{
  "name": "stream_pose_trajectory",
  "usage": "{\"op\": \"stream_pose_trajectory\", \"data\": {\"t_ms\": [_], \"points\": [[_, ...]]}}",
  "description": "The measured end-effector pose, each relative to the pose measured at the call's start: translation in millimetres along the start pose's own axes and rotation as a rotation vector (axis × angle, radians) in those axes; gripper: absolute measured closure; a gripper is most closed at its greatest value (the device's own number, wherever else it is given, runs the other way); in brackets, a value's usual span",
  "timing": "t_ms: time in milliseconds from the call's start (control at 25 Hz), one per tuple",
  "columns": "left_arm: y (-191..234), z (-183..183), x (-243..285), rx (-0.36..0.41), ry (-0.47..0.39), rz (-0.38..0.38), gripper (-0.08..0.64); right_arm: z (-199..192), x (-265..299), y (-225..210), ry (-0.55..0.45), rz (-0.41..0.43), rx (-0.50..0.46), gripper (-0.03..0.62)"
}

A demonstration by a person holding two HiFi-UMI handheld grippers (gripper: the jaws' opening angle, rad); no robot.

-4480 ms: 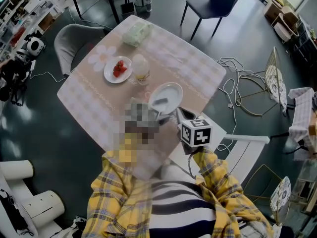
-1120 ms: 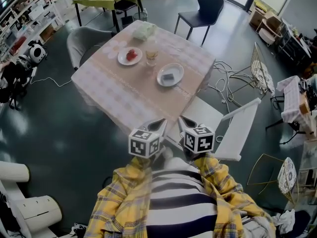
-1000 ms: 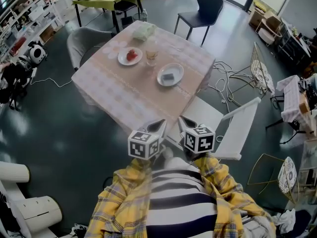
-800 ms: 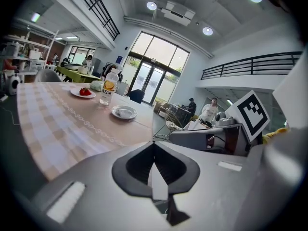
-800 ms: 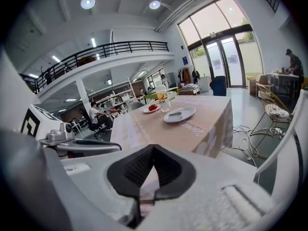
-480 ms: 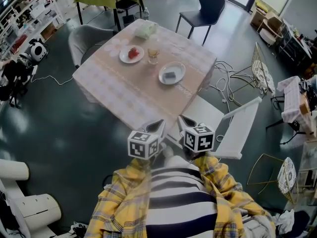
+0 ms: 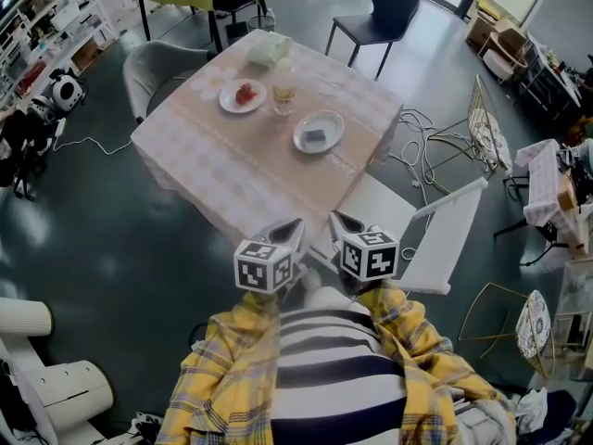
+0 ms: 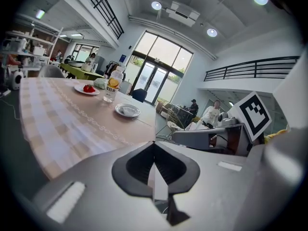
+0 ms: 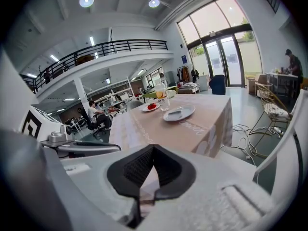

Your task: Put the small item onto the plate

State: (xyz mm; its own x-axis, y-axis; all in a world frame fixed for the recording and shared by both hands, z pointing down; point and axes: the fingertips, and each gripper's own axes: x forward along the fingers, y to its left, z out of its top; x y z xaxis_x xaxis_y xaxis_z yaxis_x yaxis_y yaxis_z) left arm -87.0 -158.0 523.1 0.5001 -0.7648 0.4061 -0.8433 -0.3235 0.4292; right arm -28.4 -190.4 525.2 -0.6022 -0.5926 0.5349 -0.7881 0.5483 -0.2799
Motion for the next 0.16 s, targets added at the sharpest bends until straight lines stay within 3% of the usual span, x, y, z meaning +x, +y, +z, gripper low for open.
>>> {"op": "stream_pose_trajectory", "data": {"t_ms": [160], "points": [[0.9,6.6,3.2,-0.005,-0.006,0.006,0.557,6.4,1.1,-1.2,-0.003,0.003,-0.007,0.592]]}}
